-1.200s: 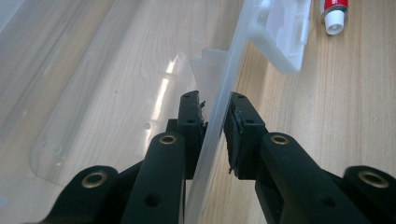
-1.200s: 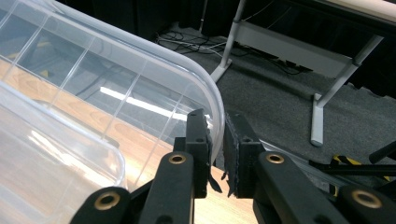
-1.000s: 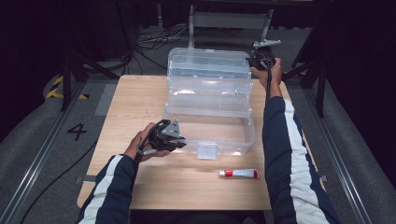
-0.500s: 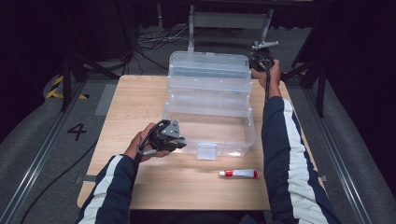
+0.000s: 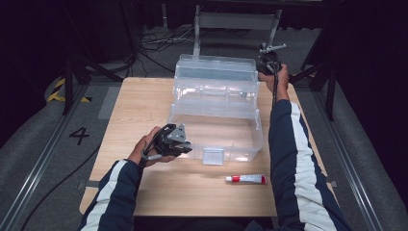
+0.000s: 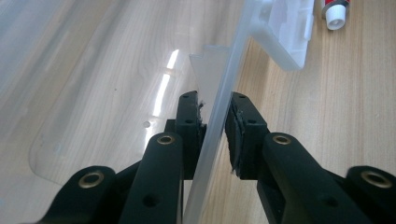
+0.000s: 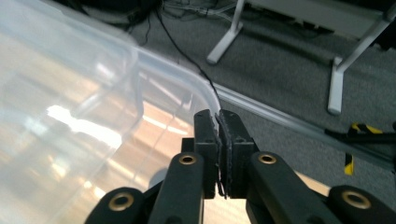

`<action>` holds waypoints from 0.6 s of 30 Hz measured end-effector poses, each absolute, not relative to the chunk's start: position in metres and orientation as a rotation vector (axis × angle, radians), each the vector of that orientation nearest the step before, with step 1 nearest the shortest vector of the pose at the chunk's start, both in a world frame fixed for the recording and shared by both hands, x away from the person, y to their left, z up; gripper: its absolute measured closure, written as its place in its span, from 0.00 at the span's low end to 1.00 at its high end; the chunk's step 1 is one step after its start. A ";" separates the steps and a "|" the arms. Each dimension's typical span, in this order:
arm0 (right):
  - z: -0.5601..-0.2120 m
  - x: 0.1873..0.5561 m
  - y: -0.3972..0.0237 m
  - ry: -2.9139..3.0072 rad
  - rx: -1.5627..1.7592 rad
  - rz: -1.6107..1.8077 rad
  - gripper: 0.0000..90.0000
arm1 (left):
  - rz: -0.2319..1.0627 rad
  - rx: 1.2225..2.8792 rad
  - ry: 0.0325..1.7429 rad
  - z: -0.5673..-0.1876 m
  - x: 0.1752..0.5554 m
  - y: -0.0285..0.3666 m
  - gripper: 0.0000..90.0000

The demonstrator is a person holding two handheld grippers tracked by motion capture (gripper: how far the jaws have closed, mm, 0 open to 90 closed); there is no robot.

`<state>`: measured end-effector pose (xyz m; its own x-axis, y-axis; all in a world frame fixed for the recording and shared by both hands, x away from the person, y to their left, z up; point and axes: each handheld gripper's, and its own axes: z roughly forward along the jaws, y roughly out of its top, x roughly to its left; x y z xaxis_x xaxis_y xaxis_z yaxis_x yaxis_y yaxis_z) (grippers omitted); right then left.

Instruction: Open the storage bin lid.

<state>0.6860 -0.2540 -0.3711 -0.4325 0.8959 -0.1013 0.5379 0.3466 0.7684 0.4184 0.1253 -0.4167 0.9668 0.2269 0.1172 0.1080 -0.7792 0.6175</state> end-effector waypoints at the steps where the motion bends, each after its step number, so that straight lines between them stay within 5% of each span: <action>1: -0.372 0.686 -0.254 2.105 1.244 0.900 0.95 | 0.244 2.466 0.233 -0.417 0.418 0.125 0.85; 18: -0.366 0.664 -0.259 2.087 1.207 0.890 0.89 | 0.245 2.454 0.268 -0.418 0.416 0.125 0.84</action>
<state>0.6644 -0.2590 -0.3664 -0.4350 0.8895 -0.1396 0.5148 0.3729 0.7720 0.4155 0.1247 -0.4176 0.9618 0.2516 0.1083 0.1307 -0.7688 0.6260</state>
